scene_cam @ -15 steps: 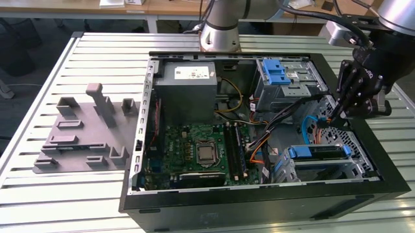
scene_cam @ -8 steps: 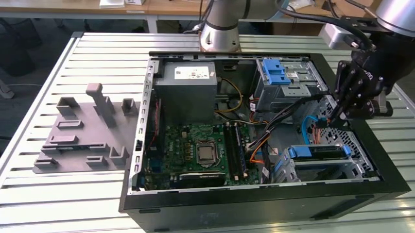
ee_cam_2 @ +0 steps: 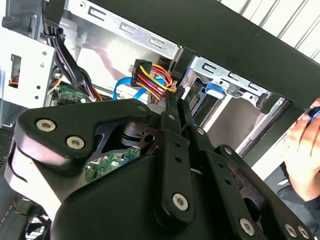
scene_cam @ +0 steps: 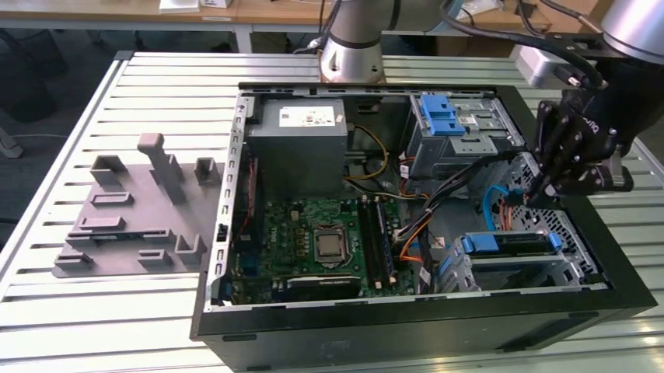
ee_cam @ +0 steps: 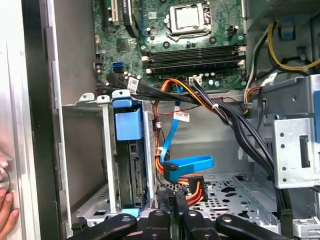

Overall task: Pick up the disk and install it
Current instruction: 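Insert the first disk wire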

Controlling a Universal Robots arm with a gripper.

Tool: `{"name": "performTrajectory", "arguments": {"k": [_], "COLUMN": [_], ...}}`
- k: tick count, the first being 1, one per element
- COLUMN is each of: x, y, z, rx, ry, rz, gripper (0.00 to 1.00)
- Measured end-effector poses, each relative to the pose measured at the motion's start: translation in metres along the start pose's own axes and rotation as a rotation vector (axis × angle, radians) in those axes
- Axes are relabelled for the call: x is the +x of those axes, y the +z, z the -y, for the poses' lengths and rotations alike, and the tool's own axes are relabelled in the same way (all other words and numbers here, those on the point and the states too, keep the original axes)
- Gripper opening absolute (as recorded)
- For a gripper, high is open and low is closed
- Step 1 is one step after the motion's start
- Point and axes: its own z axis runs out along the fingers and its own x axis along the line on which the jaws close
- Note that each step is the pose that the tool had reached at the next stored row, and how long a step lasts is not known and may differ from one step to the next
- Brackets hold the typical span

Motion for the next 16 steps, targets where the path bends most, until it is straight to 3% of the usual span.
{"name": "performTrajectory", "arguments": {"k": [16], "x": [0.0192], "y": [0.0054], "z": [-0.0066], "rx": [0.015], "ry": [-0.037], "rz": [0.0055], "gripper": [0.16]}}
